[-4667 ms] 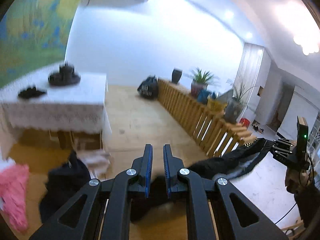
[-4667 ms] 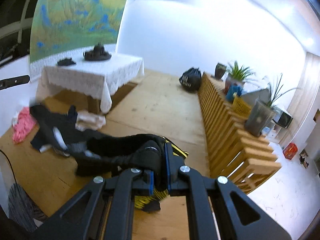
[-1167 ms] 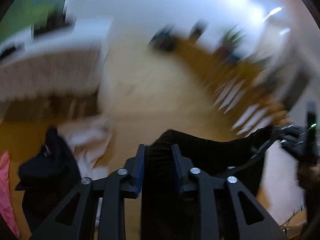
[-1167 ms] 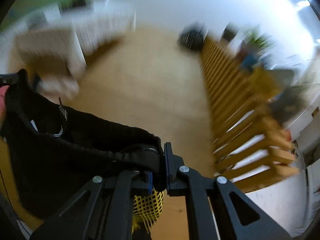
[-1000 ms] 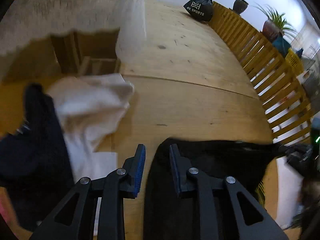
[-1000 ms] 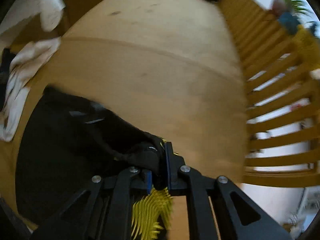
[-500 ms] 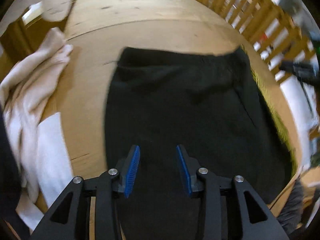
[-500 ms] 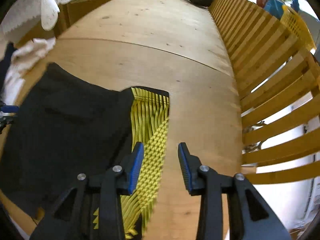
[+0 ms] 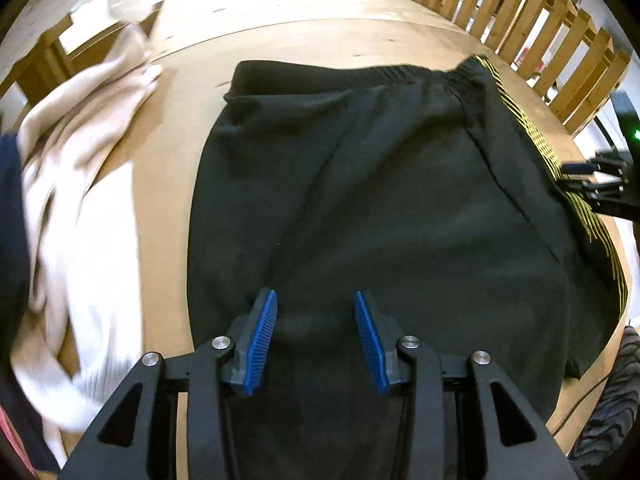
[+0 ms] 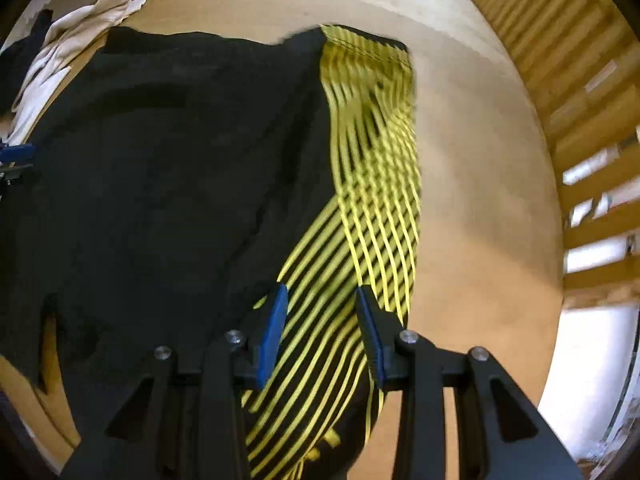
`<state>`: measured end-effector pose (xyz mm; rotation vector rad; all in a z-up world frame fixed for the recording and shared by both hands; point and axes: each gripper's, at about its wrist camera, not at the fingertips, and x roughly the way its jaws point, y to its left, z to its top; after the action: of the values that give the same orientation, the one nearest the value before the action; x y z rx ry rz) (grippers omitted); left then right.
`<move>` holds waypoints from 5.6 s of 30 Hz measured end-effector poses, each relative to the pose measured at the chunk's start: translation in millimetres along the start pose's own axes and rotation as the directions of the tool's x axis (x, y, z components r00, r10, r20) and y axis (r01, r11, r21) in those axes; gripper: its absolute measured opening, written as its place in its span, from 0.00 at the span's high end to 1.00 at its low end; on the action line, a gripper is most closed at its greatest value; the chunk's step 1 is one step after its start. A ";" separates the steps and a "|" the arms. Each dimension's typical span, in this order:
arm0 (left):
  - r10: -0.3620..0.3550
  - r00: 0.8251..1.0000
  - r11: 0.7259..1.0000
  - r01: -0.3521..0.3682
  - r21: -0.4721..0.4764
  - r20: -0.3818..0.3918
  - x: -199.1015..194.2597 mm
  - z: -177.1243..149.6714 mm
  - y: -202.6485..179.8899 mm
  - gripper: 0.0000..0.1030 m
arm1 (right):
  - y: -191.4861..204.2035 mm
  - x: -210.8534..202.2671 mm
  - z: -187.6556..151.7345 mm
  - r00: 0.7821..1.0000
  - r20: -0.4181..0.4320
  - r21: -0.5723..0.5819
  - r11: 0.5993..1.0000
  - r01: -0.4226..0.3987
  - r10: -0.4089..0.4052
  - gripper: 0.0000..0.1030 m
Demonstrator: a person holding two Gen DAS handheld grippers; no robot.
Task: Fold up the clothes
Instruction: 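Lay the black shorts flat on the table and open both grippers, then grasp the shorts waistband with the left gripper while the right gripper grasps the mesh hem, then lift the black shorts off the table with both grippers, then lower the shorts onto the table and open the left gripper while the right holds the hem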
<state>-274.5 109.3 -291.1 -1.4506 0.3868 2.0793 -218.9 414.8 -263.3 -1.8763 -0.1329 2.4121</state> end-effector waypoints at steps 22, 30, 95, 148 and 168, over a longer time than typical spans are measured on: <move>-0.050 0.999 0.998 0.050 0.036 -0.012 50.4 121.2 27.4 0.54 | -58.0 16.4 85.3 0.998 0.058 0.055 0.998 -0.032 0.028 0.53; -0.066 0.998 0.994 0.067 0.086 -0.013 57.8 129.6 12.9 0.57 | -73.6 26.6 111.2 0.998 0.052 -0.001 0.999 -0.045 0.045 0.53; -0.136 0.986 0.990 0.131 0.059 0.097 42.0 147.4 60.2 0.89 | -43.1 42.0 118.3 0.980 0.102 -0.111 0.981 -0.160 0.172 0.92; -0.229 0.970 0.950 0.204 0.238 0.085 44.5 120.8 -100.7 0.79 | -34.6 -62.0 -122.1 0.994 0.113 -0.034 0.999 -0.009 0.012 0.94; -0.209 0.976 0.921 0.178 0.345 0.054 94.2 150.5 -111.1 0.83 | -46.2 -48.8 -112.4 0.993 0.112 -0.021 1.000 -0.019 0.021 0.94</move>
<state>-345.9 304.9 -313.2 -1.1380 0.5146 1.8068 -97.4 456.8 -238.4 -1.7579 -0.1460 2.5389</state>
